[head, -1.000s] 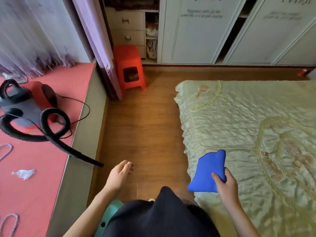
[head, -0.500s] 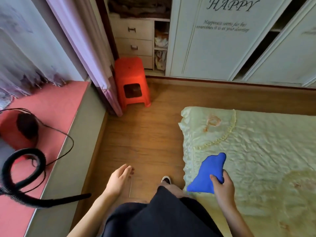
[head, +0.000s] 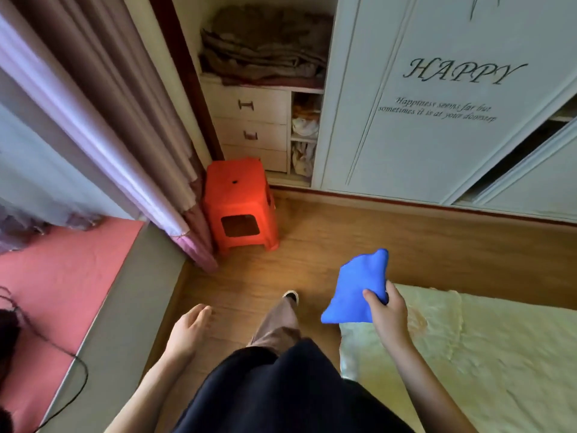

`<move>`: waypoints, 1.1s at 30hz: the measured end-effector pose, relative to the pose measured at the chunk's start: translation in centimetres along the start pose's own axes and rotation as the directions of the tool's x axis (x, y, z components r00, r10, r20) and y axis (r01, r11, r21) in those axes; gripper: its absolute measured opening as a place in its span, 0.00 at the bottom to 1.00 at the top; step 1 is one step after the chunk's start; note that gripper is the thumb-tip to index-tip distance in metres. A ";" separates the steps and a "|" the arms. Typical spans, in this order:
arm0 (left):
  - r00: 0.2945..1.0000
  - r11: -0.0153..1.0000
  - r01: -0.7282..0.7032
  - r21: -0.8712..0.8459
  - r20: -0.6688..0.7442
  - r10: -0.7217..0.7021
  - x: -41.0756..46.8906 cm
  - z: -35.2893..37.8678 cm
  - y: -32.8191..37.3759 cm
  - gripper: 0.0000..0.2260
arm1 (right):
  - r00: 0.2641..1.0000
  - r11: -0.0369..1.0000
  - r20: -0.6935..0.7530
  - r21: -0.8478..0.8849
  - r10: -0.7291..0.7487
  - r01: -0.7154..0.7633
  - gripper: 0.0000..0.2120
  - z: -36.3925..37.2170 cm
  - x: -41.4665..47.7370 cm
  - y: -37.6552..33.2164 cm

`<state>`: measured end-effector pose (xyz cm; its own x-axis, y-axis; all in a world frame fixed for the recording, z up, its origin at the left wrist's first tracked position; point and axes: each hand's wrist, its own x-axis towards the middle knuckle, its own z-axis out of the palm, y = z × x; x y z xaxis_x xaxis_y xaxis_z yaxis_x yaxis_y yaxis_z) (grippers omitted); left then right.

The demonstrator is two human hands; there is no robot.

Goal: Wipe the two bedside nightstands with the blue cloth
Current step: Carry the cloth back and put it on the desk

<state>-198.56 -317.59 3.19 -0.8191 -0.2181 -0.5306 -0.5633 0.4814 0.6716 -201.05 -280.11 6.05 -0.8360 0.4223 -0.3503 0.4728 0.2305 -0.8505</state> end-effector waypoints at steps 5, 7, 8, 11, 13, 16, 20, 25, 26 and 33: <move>0.984 0.993 -0.119 -0.004 0.130 0.118 11.8 0.8 13.8 0.16 | 0.992 0.999 -0.115 -0.011 0.042 -0.044 0.05 -0.6 9.4 -4.5; 0.969 0.984 -0.176 -0.007 0.177 0.174 15.9 1.8 19.7 0.18 | 0.983 0.998 -0.173 0.001 0.059 -0.060 0.04 -1.5 12.6 -5.9; 0.959 0.979 -0.201 0.010 0.203 0.195 17.5 2.5 22.6 0.17 | 0.976 0.997 -0.204 0.015 0.077 -0.075 0.03 -2.1 13.9 -6.3; 0.921 0.964 -0.267 0.018 0.300 0.250 21.8 5.4 30.4 0.12 | 0.953 0.992 -0.279 0.068 0.120 -0.105 0.05 -4.3 17.4 -7.1; 0.888 0.948 -0.319 0.022 0.357 0.290 24.3 8.1 34.7 0.14 | 0.932 0.986 -0.324 0.105 0.160 -0.133 0.10 -5.7 19.7 -6.9; 0.831 0.924 -0.380 0.031 0.450 0.327 27.9 12.8 40.1 0.18 | 0.893 0.963 -0.365 0.150 0.264 -0.223 0.12 -7.6 23.5 -6.2; 0.765 0.895 -0.434 0.102 0.567 0.306 31.7 19.4 46.0 0.12 | 0.833 0.927 -0.419 0.259 0.361 -0.271 0.10 -10.4 29.3 -5.9; 0.737 0.862 -0.475 0.176 0.614 0.281 35.8 25.6 53.3 0.10 | 0.779 0.905 -0.480 0.337 0.404 -0.261 0.09 -15.3 36.8 -7.8; 0.729 0.857 -0.481 0.185 0.627 0.275 36.5 26.6 54.9 0.11 | 0.770 0.899 -0.486 0.357 0.412 -0.256 0.10 -16.4 38.3 -8.1; 0.673 0.798 -0.554 0.236 0.692 0.262 40.1 35.8 66.7 0.11 | 0.689 0.868 -0.574 0.467 0.443 -0.168 0.13 -24.6 46.5 -11.3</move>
<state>-265.11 -263.86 8.23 -0.6233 0.5669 -0.5386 0.0303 0.7058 0.7078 -238.43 -241.53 9.00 -0.2072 0.8961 -0.3926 0.4211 -0.2805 -0.8625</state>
